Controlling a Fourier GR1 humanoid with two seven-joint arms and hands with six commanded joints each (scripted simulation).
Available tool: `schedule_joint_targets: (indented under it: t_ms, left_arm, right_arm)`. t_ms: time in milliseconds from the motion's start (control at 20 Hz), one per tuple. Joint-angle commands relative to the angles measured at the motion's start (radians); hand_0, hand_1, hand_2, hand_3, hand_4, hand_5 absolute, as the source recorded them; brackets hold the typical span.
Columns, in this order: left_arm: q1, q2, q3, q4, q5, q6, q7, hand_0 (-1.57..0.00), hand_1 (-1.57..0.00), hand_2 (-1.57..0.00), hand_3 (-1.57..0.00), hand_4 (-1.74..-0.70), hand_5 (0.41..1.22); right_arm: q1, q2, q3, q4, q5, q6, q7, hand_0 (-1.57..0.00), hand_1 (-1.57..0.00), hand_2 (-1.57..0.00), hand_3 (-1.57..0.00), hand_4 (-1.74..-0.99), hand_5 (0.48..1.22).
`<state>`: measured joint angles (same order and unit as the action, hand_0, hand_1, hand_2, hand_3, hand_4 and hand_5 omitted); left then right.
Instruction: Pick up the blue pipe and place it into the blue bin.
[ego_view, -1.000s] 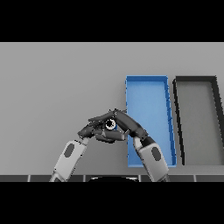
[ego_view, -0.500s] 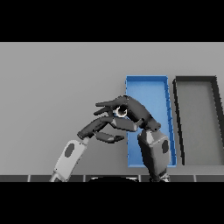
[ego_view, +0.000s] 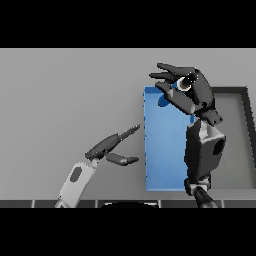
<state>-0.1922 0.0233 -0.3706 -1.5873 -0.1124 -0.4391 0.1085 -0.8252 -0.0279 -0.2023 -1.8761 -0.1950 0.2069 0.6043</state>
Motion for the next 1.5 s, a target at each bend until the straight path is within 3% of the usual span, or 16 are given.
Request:
schedule_joint_targets:
  t_ms: [0, 200, 550, 850, 1000, 1100, 1200, 1250, 1300, 1350, 1400, 1450]
  left_arm:
    - [0.011, 0.001, -0.003, -0.004, 0.005, -0.005, 0.000, 0.00, 0.00, 0.00, 0.00, -0.95, 0.472]
    - [-0.010, 0.004, 0.013, 0.014, 0.005, 0.000, 0.000, 0.00, 0.00, 0.00, 0.00, -0.95, 0.470]
    - [-0.016, 0.011, 0.013, 0.037, -0.019, 0.011, -0.039, 0.00, 0.00, 0.00, 0.00, -0.93, 0.460]
    - [-0.018, 0.018, 0.016, 0.032, -0.028, 0.020, -0.053, 0.00, 0.00, 0.00, 0.00, -0.93, 0.467]
    - [-0.023, 0.020, 0.017, 0.033, -0.039, 0.031, -0.059, 0.00, 0.00, 0.00, 0.00, -0.92, 0.476]
    - [-0.015, 0.011, 0.007, 0.030, -0.039, 0.030, -0.066, 0.00, 0.00, 0.00, 0.00, -0.92, 0.480]
    - [-0.018, 0.019, 0.011, 0.029, -0.036, 0.026, -0.064, 0.00, 0.00, 0.00, 0.00, -0.92, 0.484]
    - [-0.011, 0.015, 0.006, 0.035, -0.048, 0.035, -0.074, 0.00, 0.00, 0.00, 0.00, -0.92, 0.486]
    - [-0.016, 0.013, 0.009, 0.042, -0.052, 0.040, -0.069, 0.00, 0.00, 0.00, 0.00, -0.92, 0.489]
    - [-0.022, 0.010, 0.008, 0.049, -0.055, 0.040, -0.060, 0.00, 0.00, 0.00, 0.00, -0.92, 0.491]
    - [-0.023, 0.011, 0.009, 0.050, -0.052, 0.038, -0.066, 0.00, 0.00, 0.00, 0.00, -0.92, 0.493]
    - [-0.019, 0.007, 0.006, 0.039, -0.049, 0.038, -0.070, 0.00, 0.00, 0.00, 0.00, -0.92, 0.493]
  right_arm:
    - [0.013, -0.017, -0.029, 0.011, 0.009, 0.001, 0.005, -1.57, -1.57, -1.57, -1.57, -1.498, 1.221]
    - [0.121, -0.047, -0.091, 0.039, 0.055, 0.010, 0.005, -1.57, -1.57, -1.57, -1.57, -1.499, 1.221]
    - [0.381, -0.049, -0.044, 0.070, 0.138, -0.040, 0.005, -1.57, -1.57, -1.57, -1.57, -1.500, 1.221]
    - [0.560, -0.078, 0.046, 0.141, 0.165, -0.184, 0.005, -1.57, -1.57, -1.57, -1.57, -1.499, 1.221]
    - [0.611, -0.128, 0.124, 0.187, 0.092, -0.279, 0.000, -1.57, -1.57, -1.57, -1.57, -1.497, 1.221]
    - [0.629, -0.158, 0.172, 0.171, 0.053, -0.328, -0.008, -1.57, -1.57, -1.57, -1.01, -1.585, 1.221]
    - [0.650, -0.174, 0.209, 0.150, 0.040, -0.373, -0.020, -1.57, -1.57, -1.57, -0.64, -1.641, 1.221]
    - [0.648, -0.184, 0.219, 0.155, 0.029, -0.398, -0.019, -1.57, -1.57, -1.57, -0.51, -1.661, 1.221]
    - [0.645, -0.192, 0.225, 0.165, 0.010, -0.421, -0.022, -1.57, -1.57, -1.57, -0.41, -1.677, 1.171]
    - [0.647, -0.195, 0.231, 0.174, 0.004, -0.443, -0.034, -1.57, -1.57, -1.52, -0.45, -1.626, 1.161]
    - [0.652, -0.196, 0.235, 0.184, -0.005, -0.465, -0.052, -1.36, -1.28, -1.23, -0.36, -1.553, 1.154]
    - [0.645, -0.209, 0.236, 0.196, -0.012, -0.493, -0.026, -1.08, -1.03, -0.99, -0.29, -1.469, 1.148]
